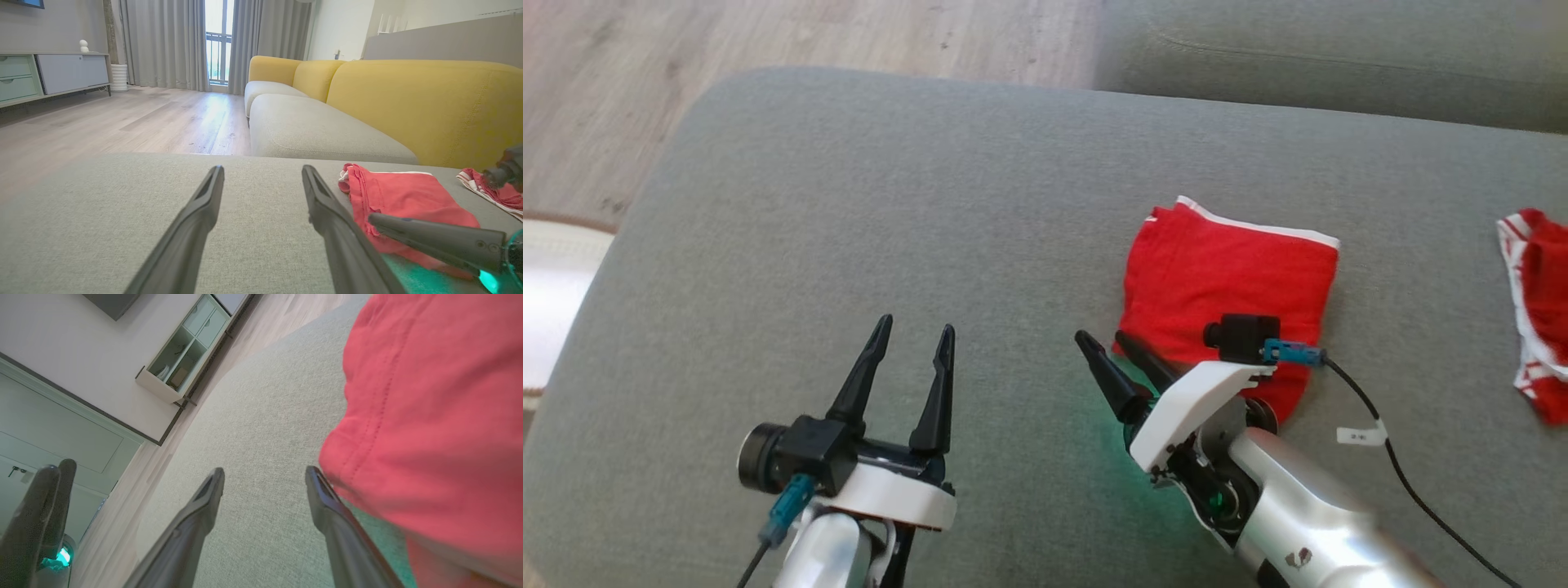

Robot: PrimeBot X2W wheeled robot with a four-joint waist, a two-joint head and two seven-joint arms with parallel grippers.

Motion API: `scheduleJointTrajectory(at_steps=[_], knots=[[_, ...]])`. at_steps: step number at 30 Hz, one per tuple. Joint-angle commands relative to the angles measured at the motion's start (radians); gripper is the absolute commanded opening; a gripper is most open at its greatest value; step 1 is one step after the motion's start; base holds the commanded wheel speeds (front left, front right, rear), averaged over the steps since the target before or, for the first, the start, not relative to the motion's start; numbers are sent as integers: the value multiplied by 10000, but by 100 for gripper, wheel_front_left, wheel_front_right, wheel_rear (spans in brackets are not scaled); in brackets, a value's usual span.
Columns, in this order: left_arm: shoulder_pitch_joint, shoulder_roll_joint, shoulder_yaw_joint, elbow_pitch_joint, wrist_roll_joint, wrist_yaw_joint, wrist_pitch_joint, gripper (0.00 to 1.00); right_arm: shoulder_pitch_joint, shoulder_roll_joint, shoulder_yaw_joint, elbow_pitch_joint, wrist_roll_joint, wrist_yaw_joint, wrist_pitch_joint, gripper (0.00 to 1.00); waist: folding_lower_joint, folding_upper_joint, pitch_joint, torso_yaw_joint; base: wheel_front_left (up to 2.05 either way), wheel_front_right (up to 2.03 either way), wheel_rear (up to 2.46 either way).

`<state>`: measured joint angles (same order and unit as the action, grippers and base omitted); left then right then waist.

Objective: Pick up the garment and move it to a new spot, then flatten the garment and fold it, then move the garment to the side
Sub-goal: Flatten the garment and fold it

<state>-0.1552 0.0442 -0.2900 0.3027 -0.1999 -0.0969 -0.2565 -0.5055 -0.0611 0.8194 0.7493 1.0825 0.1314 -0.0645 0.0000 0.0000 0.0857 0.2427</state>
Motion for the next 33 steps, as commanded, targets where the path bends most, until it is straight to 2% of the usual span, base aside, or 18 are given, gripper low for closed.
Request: scheduleJointTrajectory(at_steps=[1, 4, 8, 12, 15, 19, 23, 26, 29, 33], knots=[[-297, 60, 385, -330, 80, -10, -53, 100, -324, 108, 63, -342, -37, -7, -248, 100, 0, 0, -60, -178, 0, 0, 0], [-282, 60, 487, -471, 98, -8, -53, 100, -441, 13, -142, -434, -328, -7, -763, 100, 0, 0, -112, -483, 0, 0, 0], [-292, 60, 631, -767, 62, -26, -53, 100, -518, -533, -769, -531, -1023, -7, -1558, 100, 0, 0, -170, -947, 0, 0, 0], [-322, 60, 762, -1134, 4, -12, -53, 100, -395, -1066, -1960, -572, -2240, -7, -1920, 100, 0, 0, -154, -1461, 0, 0, 0], [-330, 60, 808, -1400, -43, -7, -53, 100, -97, -1303, -3277, -962, -3744, -7, -1963, 100, 0, 0, -102, -1843, 0, 0, 0], [-330, 60, 818, -1641, -116, -6, -53, 100, 973, -914, -5414, -2042, -5719, -7, -1968, 100, 0, 0, -44, -2243, 0, 0, 0], [-332, 60, 815, -1745, -180, -11, -53, 100, 2086, -264, -6864, -3151, -7222, -7, -1970, 100, 0, 0, 15, -2470, 0, 0, 0], [-286, 60, 825, -1778, -264, -25, -53, 100, 2724, 6, -7419, -3852, -7886, -7, -1971, 100, 0, 0, 46, -2560, 0, 0, 0], [-220, 60, 864, -1766, -316, -41, -53, 100, 3162, 90, -7546, -4272, -8263, -7, -1971, 100, 0, 0, 60, -2606, 0, 0, 0], [-186, 60, 866, -1720, -319, -54, -53, 100, 3397, 102, -7404, -4511, -8081, -7, -1934, 100, 0, 0, 54, -2605, 0, 0, 0]])
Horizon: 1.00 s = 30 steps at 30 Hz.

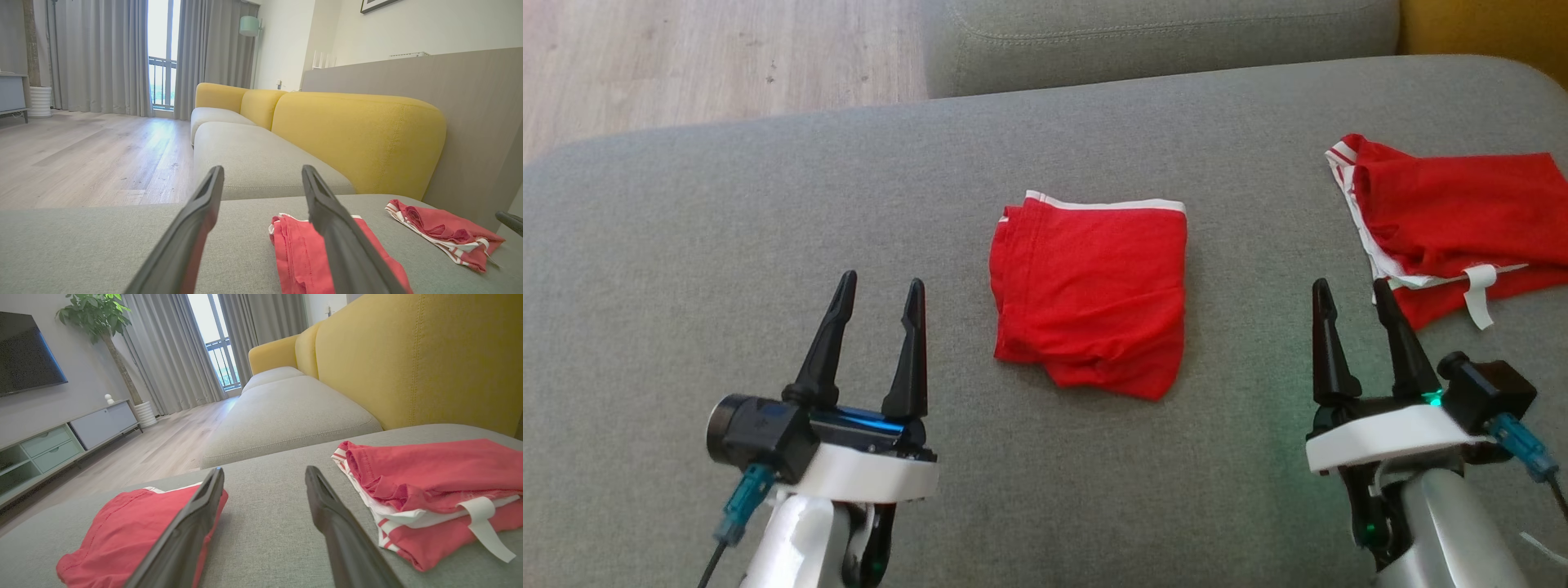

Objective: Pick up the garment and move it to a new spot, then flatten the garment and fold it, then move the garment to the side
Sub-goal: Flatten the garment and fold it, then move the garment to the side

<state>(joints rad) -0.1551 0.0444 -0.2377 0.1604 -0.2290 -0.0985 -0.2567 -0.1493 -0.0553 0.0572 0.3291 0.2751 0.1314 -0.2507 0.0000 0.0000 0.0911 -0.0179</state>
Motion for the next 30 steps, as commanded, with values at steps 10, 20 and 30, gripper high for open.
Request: scheduleJointTrajectory(at_steps=[10, 20, 30], knots=[[-207, 58, 209, -287, -33, -69, -51, 100, -58, 49, 163, -616, 2, -7, 122, 100, 0, 0, -1, 215, 0, 0, 0], [-460, 58, -159, -56, 35, -138, -51, 100, -580, 50, 1, 187, -93, -7, 1102, 100, 0, 0, 641, 787, 0, 0, 0], [-709, 58, -400, 137, -50, -175, -51, 100, -1489, 50, 1045, 1467, 1317, -7, 1710, 100, 0, 0, 1110, 1485, 0, 0, 0]])
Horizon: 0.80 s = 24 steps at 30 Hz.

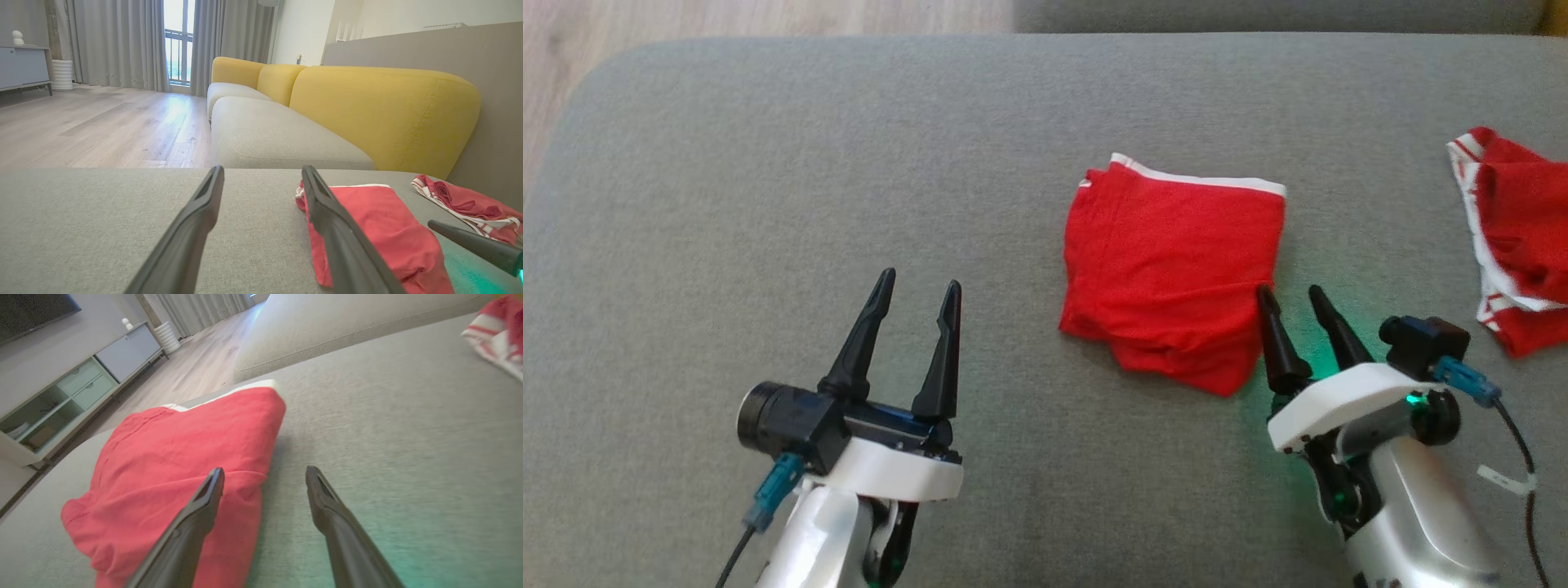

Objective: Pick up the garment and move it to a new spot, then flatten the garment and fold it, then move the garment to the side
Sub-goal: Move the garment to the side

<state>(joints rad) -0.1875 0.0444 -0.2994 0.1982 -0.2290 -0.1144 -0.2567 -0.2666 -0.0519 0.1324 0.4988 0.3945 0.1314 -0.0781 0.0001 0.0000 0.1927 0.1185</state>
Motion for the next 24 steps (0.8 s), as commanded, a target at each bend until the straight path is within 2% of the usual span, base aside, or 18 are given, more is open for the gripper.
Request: scheduleJointTrajectory(at_steps=[1, 11, 18, 19, 21, 24], knots=[[-405, 58, 199, -229, -64, -14, -51, 100, -392, 16, 388, -90, 314, -7, 36, 100, -1, 0, 125, 182, 0, 0, 0], [-517, 58, -80, -175, -189, 60, -51, 100, -1264, 16, 1056, 1831, 892, -7, 654, 100, -1, 0, 369, 604, 0, 0, 0], [-578, 58, -177, -69, -185, 61, -51, 100, -1661, 16, 1490, 2800, 1120, -7, 684, 100, -1, 0, 357, 702, 0, 0, 0], [-591, 58, -186, -55, -183, 60, -51, 100, -1713, 16, 1564, 2934, 1096, -7, 659, 93, -1, 0, 345, 711, 0, 0, 0], [-605, 58, -181, -44, -171, 61, -51, 100, -1810, 16, 1659, 3142, 1072, -7, 542, 0, -1, 0, 325, 713, 0, 0, 0], [-589, 58, -117, -30, -143, 75, -51, 100, -2003, 16, 1727, 3322, 883, -7, 228, 0, -1, 0, 282, 648, 0, 0, 0]])
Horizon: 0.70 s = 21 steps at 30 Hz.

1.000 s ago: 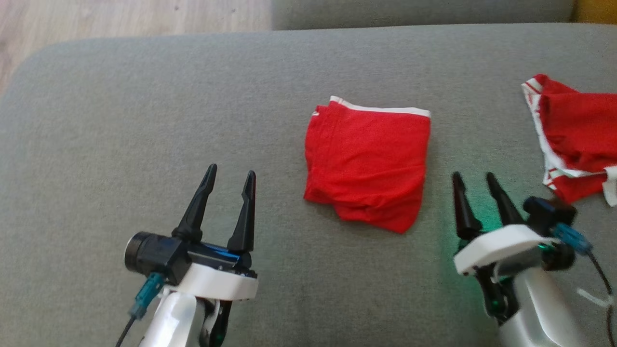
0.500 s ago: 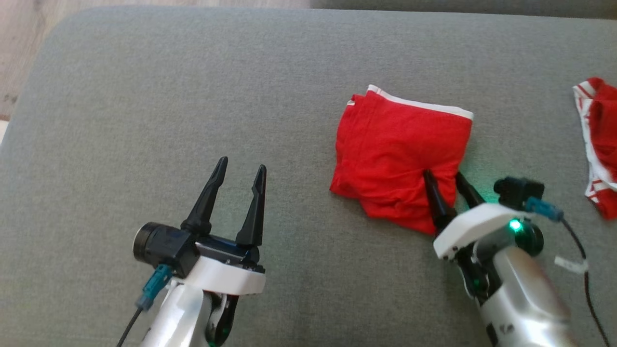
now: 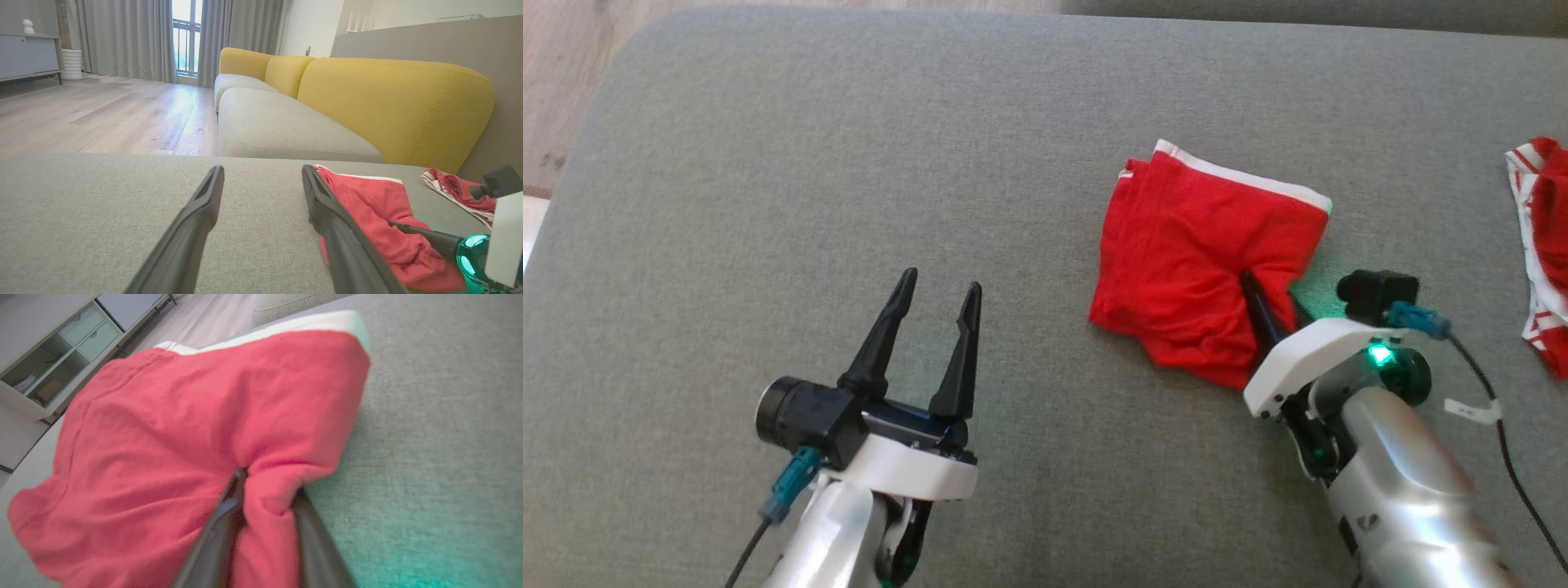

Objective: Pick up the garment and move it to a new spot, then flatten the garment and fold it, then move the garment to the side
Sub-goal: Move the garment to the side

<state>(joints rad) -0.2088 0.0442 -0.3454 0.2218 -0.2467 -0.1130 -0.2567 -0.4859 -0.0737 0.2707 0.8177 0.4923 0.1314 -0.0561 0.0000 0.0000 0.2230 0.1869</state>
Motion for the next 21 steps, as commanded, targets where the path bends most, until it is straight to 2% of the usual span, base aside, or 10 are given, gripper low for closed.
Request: scheduleJointTrajectory(at_steps=[1, 6, 11, 15, 21], knots=[[-356, 60, 381, -266, 52, 74, -51, 100, 103, 235, 340, 199, -297, -7, -127, 0, 0, 0, -46, -85, 0, 0, 0], [-280, 60, 512, -285, 109, 85, -51, 100, -316, 213, 130, 371, -1732, -7, -628, 0, 0, 0, -222, -438, 0, 0, 0], [-272, 60, 585, -348, 150, 78, -51, 100, -642, -421, 165, -4, -3159, -7, -468, 0, 0, 0, -418, -933, 0, 0, 0], [-267, 60, 604, -361, 156, 75, -51, 100, -828, -1410, 600, -662, -3562, -7, 115, 0, 0, 0, -553, -1270, 0, 0, 0], [-240, 60, 642, -420, 143, 97, -51, 100, -992, -3650, 1326, -1999, -3122, -7, 1097, 0, 0, 0, -498, -1603, 0, 0, 0]])
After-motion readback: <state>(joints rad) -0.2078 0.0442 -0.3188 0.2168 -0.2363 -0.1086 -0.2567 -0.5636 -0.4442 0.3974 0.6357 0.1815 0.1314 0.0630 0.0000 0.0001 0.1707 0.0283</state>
